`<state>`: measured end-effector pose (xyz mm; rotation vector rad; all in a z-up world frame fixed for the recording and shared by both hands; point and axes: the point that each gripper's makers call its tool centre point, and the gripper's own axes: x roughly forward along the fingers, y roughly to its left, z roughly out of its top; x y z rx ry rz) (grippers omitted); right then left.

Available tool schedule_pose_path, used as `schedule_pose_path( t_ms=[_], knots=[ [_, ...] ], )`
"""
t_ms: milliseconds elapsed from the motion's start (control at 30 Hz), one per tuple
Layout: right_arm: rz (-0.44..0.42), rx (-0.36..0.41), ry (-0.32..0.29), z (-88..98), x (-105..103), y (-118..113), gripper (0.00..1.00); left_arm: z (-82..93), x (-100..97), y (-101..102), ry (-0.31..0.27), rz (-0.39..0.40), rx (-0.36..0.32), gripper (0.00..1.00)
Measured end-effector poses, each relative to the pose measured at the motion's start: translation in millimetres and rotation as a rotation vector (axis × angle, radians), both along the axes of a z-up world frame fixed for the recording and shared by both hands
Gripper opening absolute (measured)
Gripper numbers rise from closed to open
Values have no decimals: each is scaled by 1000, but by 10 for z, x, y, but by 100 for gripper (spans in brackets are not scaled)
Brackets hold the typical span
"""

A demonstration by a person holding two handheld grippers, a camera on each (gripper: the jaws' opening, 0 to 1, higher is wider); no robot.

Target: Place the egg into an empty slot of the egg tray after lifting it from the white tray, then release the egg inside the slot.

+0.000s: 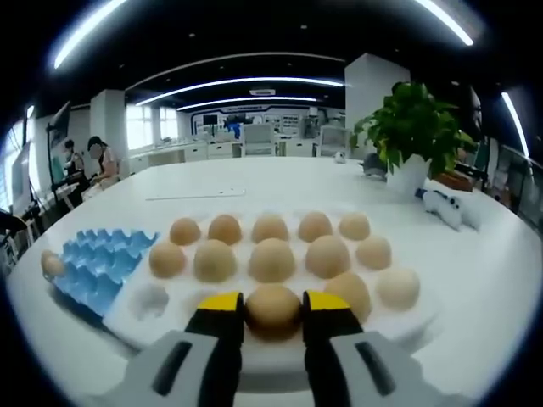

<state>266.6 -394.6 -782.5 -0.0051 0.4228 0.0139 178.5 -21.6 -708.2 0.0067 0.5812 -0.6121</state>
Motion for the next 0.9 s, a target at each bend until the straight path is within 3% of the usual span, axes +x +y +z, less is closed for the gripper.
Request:
schedule_pose_path(
  t_ms=[367,900],
  knots=[
    [1,57,-41,169,-47,33,26,0,5,19,-1,6,2,97],
    [115,110,-81,391,-17,497,26,-7,1,29,3,6,0,97]
  ],
)
